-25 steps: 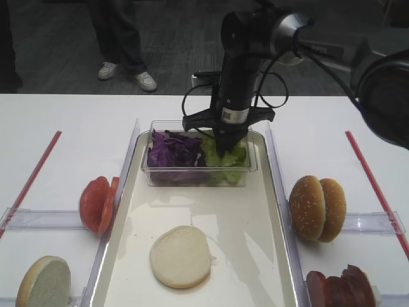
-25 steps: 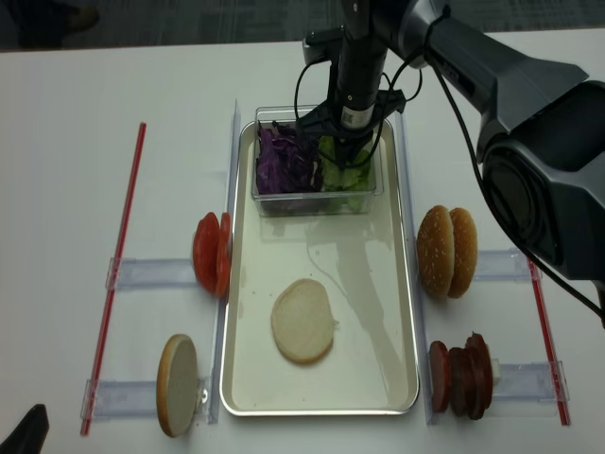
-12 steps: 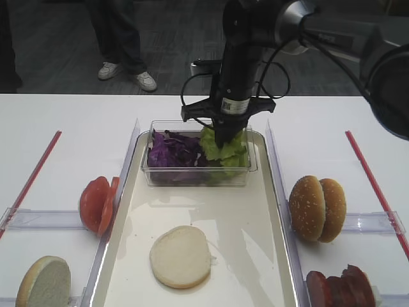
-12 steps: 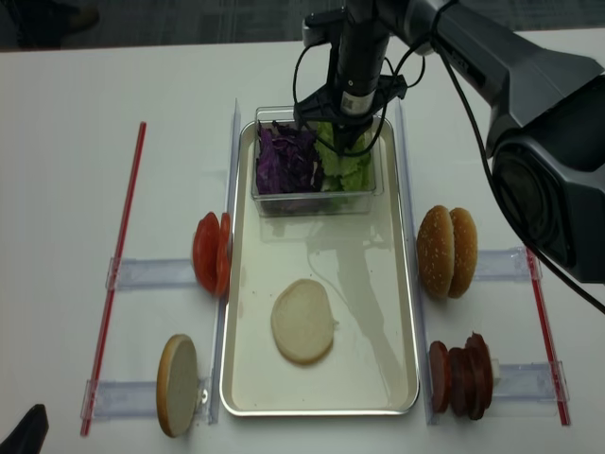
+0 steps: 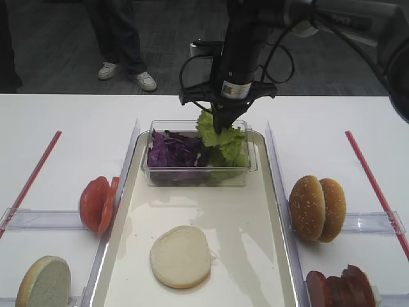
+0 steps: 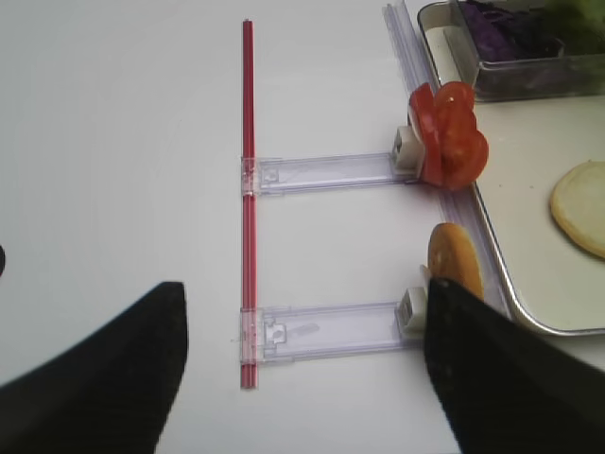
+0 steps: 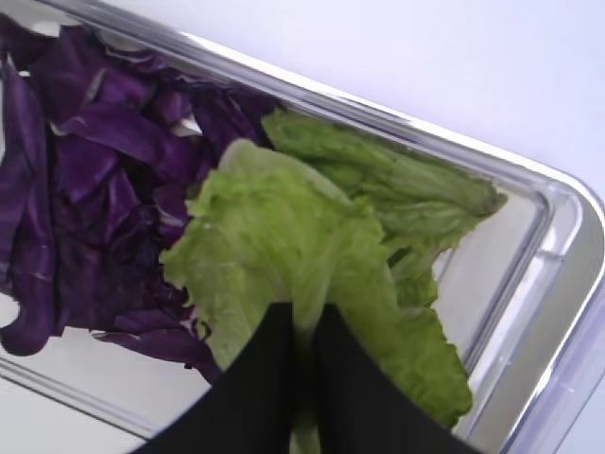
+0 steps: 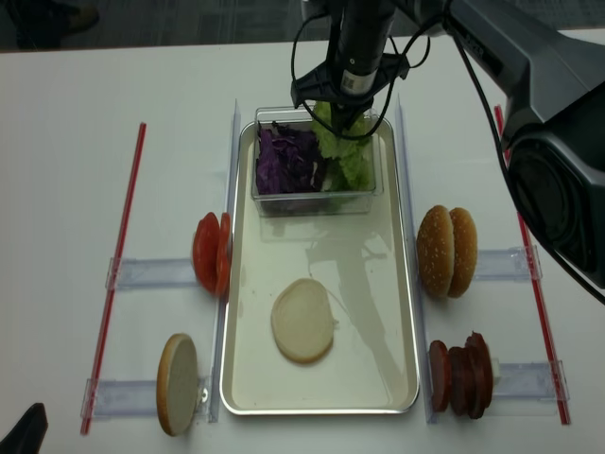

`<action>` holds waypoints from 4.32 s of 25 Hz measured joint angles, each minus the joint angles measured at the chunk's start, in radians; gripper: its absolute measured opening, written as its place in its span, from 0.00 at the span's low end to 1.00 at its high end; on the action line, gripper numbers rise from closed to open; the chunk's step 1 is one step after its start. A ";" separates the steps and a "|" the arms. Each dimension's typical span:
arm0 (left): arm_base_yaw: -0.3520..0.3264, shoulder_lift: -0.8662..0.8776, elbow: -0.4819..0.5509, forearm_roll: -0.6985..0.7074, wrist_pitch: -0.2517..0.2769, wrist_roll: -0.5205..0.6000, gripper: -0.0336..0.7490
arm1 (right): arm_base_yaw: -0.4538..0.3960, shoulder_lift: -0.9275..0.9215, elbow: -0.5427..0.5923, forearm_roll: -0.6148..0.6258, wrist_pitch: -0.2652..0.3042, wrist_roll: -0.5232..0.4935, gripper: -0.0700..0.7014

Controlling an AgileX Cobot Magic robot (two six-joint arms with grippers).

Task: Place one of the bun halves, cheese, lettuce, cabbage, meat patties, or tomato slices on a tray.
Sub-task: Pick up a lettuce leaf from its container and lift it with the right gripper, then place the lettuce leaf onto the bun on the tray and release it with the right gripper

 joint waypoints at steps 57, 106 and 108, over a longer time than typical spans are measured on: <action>0.000 0.000 0.000 0.000 0.000 0.000 0.67 | 0.318 -0.411 0.626 0.027 -0.133 -0.020 0.15; 0.000 0.000 0.000 0.000 0.000 0.000 0.67 | 0.373 -0.339 0.789 0.126 -0.385 -0.108 0.71; 0.000 0.000 0.000 0.000 0.000 0.000 0.67 | 0.373 -0.339 0.789 0.126 -0.385 -0.108 0.74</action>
